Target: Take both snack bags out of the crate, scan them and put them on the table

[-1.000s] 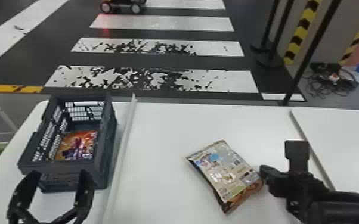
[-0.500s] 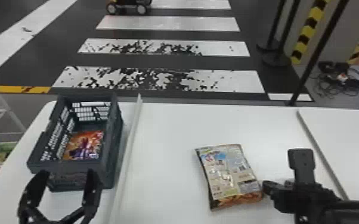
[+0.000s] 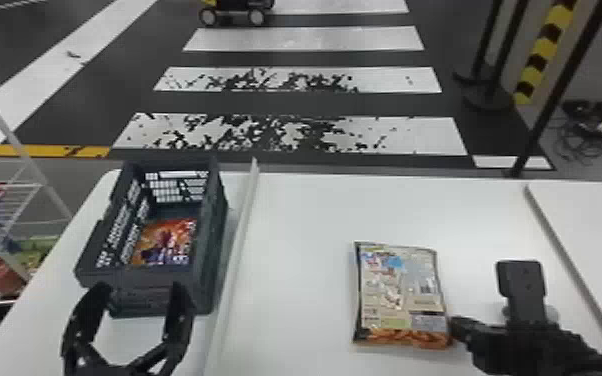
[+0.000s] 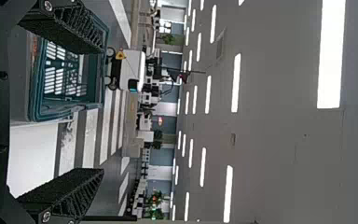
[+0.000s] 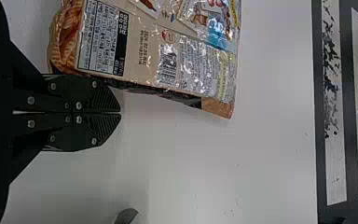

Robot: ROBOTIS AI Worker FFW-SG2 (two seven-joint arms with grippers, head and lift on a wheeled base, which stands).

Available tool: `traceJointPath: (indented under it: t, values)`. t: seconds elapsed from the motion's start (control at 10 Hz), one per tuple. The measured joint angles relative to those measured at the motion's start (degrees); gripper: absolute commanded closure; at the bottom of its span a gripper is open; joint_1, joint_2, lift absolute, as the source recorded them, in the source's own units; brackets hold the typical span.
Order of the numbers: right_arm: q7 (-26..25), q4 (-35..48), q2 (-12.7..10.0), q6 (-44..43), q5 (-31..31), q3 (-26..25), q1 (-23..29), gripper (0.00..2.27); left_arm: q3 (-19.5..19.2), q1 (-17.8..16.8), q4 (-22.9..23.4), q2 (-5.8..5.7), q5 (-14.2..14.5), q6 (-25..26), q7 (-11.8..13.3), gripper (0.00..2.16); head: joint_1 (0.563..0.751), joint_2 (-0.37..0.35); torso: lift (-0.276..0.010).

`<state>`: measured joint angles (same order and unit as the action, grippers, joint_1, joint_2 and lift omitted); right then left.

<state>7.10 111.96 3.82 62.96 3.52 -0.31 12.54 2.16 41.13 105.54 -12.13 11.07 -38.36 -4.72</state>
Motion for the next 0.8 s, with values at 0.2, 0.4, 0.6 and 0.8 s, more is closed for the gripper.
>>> traceJointPath:
  t: [0.2,0.4,0.6,0.8]
  values:
    - [-0.4,0.3,0.0,0.1,0.0,-0.4,0.3,2.24,0.0,0.0,0.0,-0.02,0.0,0.0,0.0,0.09,0.695,0.077,-0.094]
    - [-2.3,1.5,0.0,-3.2,0.6,-2.6,0.3,1.37,0.1,0.0,0.0,-0.01,0.0,0.0,0.0,0.09,0.695,0.042,-0.094]
    - [-0.8,5.7,0.4,-3.7,6.3,-7.1,0.1,0.17,0.1,0.1,-0.1,0.03,-0.1,0.0,-0.1,0.09,0.695,0.018,-0.094]
    - [0.5,8.2,0.7,-2.8,9.5,-9.7,0.3,0.04,0.1,0.1,-0.1,0.14,-0.1,0.0,-0.1,0.09,0.695,0.011,-0.094]
